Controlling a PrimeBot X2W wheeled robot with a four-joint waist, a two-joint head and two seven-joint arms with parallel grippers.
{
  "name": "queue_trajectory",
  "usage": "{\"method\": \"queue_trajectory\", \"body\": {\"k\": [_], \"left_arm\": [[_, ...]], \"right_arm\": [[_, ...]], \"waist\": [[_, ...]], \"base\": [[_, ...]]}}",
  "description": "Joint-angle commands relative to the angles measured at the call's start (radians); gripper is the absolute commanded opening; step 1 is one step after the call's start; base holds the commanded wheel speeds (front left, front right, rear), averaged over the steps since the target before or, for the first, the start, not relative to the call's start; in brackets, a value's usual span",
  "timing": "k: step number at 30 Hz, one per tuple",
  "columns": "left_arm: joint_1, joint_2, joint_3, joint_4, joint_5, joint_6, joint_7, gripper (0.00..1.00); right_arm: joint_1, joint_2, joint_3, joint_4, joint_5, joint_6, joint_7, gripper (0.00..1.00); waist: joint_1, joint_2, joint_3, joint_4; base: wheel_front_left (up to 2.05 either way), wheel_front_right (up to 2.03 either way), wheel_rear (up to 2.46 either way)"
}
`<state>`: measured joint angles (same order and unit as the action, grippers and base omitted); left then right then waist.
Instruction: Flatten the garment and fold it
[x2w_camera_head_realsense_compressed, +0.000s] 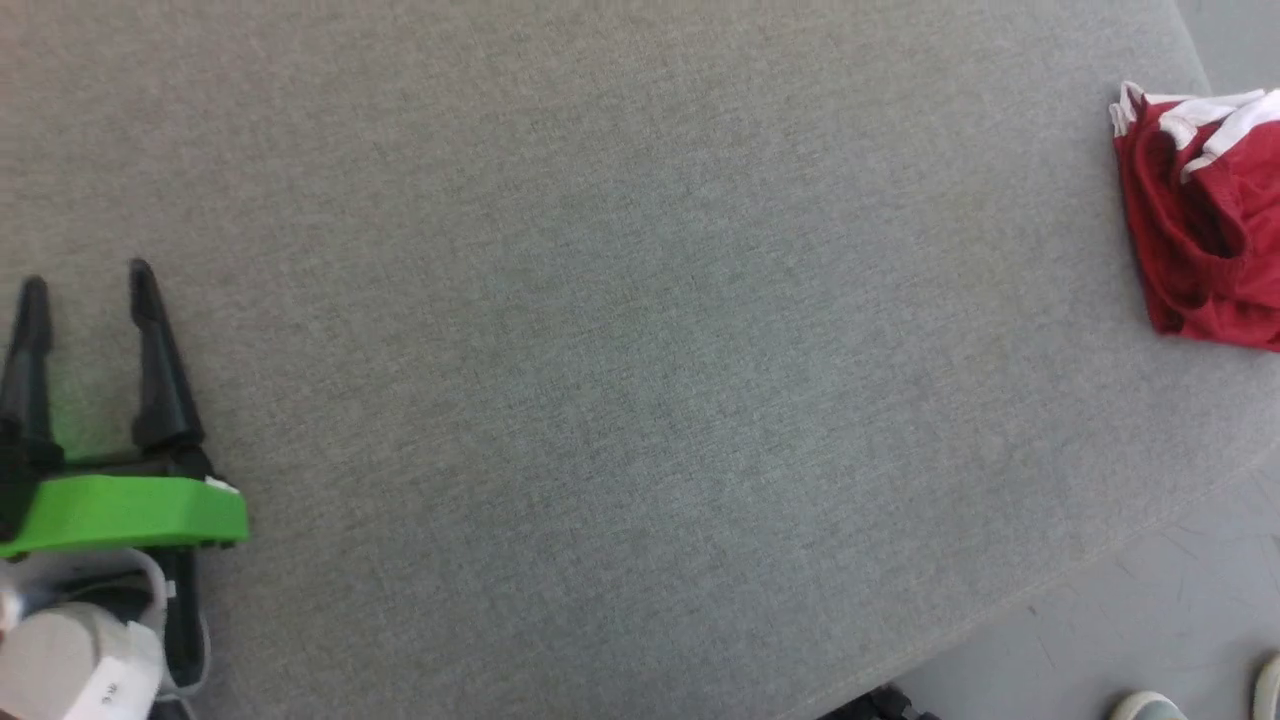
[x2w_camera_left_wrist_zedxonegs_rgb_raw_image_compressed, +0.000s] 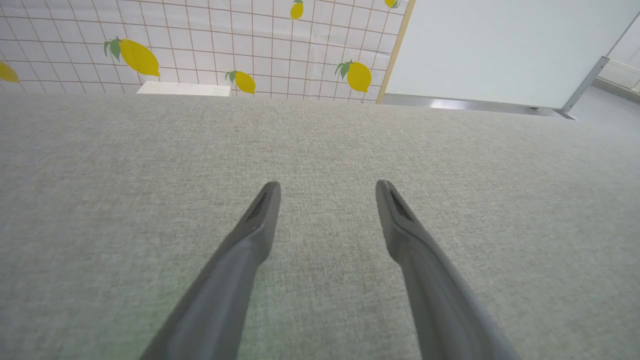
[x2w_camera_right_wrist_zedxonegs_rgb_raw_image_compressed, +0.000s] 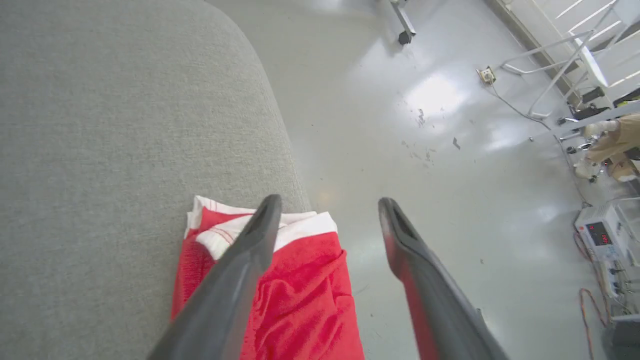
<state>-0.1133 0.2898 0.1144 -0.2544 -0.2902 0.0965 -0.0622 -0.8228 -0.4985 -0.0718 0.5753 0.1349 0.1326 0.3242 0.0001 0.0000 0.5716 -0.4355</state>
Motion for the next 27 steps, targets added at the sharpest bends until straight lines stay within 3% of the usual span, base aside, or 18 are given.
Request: {"method": "queue_trajectory", "body": {"k": [1,7,13,17,19,23,27], "left_arm": [[0.002,-0.014,-0.007,0.021,-0.010,-0.001,-0.021,1.00],[0.002,-0.063,-0.044,0.127,-0.027,-0.013,-0.093,1.00],[-0.029,-0.075,-0.076,0.216,-0.015,-0.024,-0.134,1.00],[-0.053,-0.081,-0.086,0.260,-0.001,-0.013,-0.147,1.00],[-0.070,-0.085,-0.098,0.286,0.011,-0.007,-0.154,1.00],[-0.087,-0.092,-0.107,0.323,0.010,-0.009,-0.163,1.00],[-0.089,-0.098,-0.116,0.346,0.020,-0.002,-0.172,1.00]], "right_arm": [[-0.018,-0.014,0.027,-0.042,0.013,-0.002,-0.012,1.00],[-0.003,-0.037,0.116,-0.249,0.089,-0.002,-0.052,1.00],[0.064,0.032,0.120,-0.414,0.118,-0.002,-0.135,1.00],[0.135,0.132,0.090,-0.479,0.106,-0.002,-0.211,1.00],[0.201,0.226,0.067,-0.506,0.080,-0.002,-0.277,1.00],[0.289,0.352,0.040,-0.504,0.036,-0.002,-0.364,1.00],[0.372,0.423,0.035,-0.457,0.005,-0.002,-0.437,1.00]], "waist": [[-0.0001,0.0000,-0.098,0.058],[-0.0001,0.0000,-0.237,0.150],[-0.0001,0.0000,-0.352,0.269],[-0.0001,0.0000,-0.407,0.344],[-0.0001,0.0000,-0.433,0.389],[-0.0001,0.0000,-0.456,0.425],[-0.0001,0.0000,-0.479,0.440]], "base": [[0.00,0.00,0.00],[0.00,0.00,0.00],[0.00,0.00,0.00],[0.00,0.00,0.00],[0.00,0.00,0.00],[0.00,0.00,0.00],[0.00,0.00,0.00]]}}
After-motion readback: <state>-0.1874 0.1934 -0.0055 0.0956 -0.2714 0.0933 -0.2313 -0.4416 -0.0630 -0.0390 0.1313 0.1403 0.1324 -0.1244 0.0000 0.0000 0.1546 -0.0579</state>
